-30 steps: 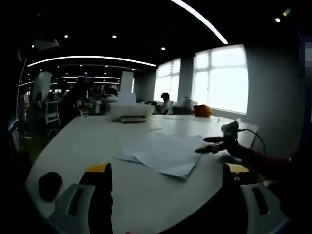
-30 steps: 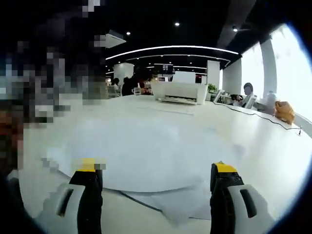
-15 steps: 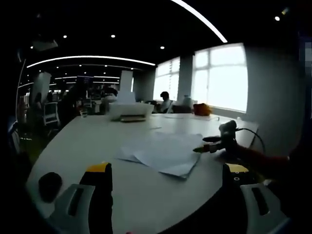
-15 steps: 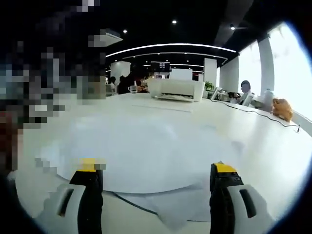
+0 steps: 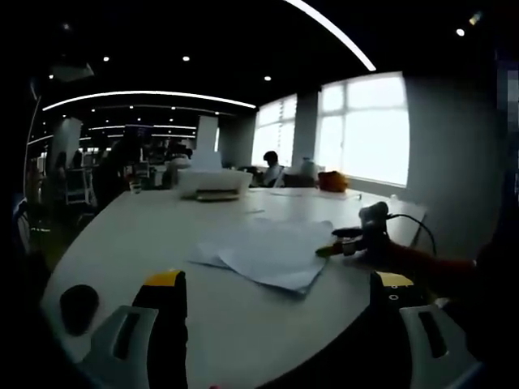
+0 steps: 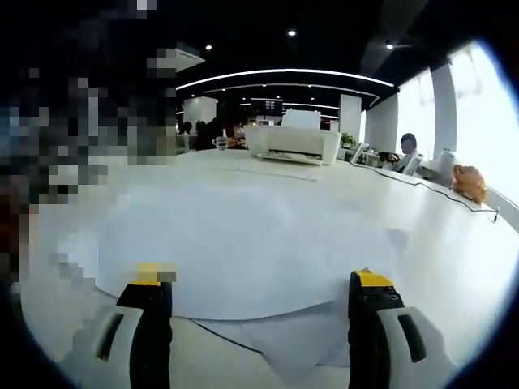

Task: Organize the stack of printing papers by aligning and flattening the scattered papers on the table

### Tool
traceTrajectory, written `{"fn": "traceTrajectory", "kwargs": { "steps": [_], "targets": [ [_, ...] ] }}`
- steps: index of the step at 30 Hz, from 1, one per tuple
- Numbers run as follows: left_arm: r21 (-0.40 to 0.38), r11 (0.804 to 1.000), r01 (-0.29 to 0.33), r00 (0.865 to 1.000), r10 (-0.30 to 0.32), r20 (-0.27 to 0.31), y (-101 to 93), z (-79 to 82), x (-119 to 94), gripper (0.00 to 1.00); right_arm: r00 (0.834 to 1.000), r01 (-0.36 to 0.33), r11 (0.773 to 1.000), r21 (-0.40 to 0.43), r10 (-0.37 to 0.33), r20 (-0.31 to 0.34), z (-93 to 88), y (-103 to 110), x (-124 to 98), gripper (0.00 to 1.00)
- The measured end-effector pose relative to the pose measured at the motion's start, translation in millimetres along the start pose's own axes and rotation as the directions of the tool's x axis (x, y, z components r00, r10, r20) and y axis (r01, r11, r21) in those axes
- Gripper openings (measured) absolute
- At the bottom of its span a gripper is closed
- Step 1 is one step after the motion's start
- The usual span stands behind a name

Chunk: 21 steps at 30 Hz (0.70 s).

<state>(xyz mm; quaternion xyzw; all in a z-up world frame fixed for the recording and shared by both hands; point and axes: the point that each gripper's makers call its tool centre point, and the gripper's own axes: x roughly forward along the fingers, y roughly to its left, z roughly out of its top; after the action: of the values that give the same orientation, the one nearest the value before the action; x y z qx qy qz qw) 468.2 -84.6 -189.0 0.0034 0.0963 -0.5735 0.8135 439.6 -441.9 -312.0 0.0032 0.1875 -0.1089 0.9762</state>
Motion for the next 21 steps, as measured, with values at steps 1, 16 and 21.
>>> {"fn": "traceTrajectory", "kwargs": {
  "steps": [1,16,21],
  "targets": [
    [0.0,1.0,0.001,1.0,-0.001,0.0,-0.3,0.1,0.3,0.96,1.0,-0.004,1.0,0.005,0.004,-0.002,-0.4,-0.3,0.3,0.85],
    [0.007,1.0,0.01,1.0,-0.01,-0.004,-5.2,1.7,-1.0,0.96,1.0,-0.01,0.999,0.031,0.01,0.003,-2.1,-6.6,5.1,0.84],
    [0.008,1.0,0.012,1.0,-0.012,-0.01,-4.9,2.7,1.2,0.96,1.0,-0.01,0.999,0.032,0.01,0.006,-2.5,-6.8,5.1,0.84]
  ]
}}
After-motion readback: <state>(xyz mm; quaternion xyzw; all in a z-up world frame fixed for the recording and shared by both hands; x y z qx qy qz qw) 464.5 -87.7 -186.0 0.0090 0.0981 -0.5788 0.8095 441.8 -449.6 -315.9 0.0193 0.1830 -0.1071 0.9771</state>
